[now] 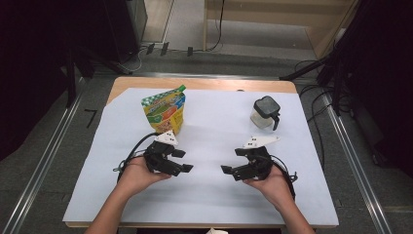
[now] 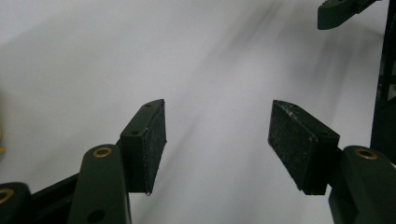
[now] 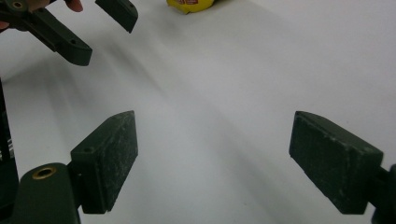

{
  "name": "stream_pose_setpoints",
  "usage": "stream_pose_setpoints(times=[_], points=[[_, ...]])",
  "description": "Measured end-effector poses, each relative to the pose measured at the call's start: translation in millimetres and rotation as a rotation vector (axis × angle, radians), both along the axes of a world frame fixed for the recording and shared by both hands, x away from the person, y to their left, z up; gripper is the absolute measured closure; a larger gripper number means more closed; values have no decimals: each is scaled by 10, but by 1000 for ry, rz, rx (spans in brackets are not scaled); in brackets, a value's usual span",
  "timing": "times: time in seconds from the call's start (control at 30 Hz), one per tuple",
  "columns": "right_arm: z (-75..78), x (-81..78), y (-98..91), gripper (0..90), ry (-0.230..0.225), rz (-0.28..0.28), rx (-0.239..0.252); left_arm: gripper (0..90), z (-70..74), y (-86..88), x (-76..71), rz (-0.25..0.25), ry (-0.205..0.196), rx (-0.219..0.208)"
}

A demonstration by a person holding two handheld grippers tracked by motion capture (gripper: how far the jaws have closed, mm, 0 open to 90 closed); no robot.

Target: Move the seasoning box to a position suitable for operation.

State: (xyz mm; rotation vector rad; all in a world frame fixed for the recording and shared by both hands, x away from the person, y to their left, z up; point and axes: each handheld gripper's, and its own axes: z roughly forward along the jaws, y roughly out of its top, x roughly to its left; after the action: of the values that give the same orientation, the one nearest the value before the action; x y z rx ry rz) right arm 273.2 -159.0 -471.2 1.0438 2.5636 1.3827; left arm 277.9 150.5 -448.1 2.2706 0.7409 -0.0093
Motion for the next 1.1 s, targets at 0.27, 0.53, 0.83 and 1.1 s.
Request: stream_pose_setpoints(times=[0.27,0.53,0.83,1.1], points=[[7,6,-26,138,-9,-17,3,369,47,50,26,16,3,-31],[21,35,-31,132,-9,-22,-2,370,71,71,22,31,5,-30],[44,48,-100,194,-15,-27,13,376,77,86,30,31,0,-21],[78,66,-171,255,-27,-44,0,373,91,92,39,29,4,-29]])
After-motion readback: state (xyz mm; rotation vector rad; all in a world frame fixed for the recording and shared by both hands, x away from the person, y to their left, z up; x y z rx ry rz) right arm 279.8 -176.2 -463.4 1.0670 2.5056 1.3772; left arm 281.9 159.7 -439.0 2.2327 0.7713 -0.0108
